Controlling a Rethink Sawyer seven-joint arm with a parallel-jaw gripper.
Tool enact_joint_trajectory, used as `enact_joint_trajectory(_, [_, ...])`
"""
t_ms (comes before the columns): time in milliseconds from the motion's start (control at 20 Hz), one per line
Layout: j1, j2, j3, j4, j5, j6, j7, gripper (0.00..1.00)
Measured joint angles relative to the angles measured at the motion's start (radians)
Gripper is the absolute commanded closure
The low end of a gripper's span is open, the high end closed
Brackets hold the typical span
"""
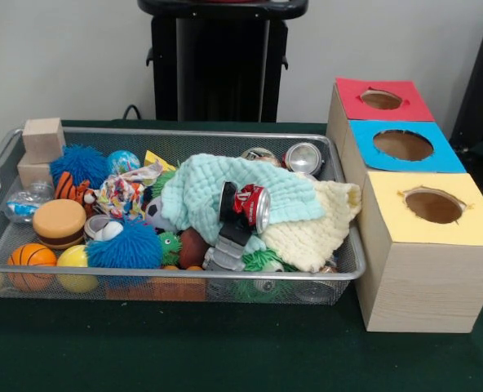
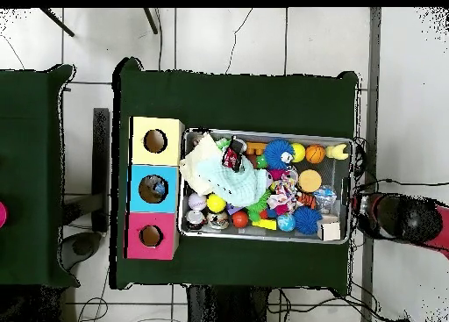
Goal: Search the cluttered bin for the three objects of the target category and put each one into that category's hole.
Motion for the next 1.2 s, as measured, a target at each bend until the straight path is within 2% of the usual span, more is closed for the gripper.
enact_joint_trajectory(400, [0.042, -0.051, -0.066, 0.015, -0.019, -0.105, 0.0, 0.0])
enact_joint_trajectory(1200, [0.08, -0.021, -0.162, 0.047, -0.017, -0.129, 0.0, 0.0])
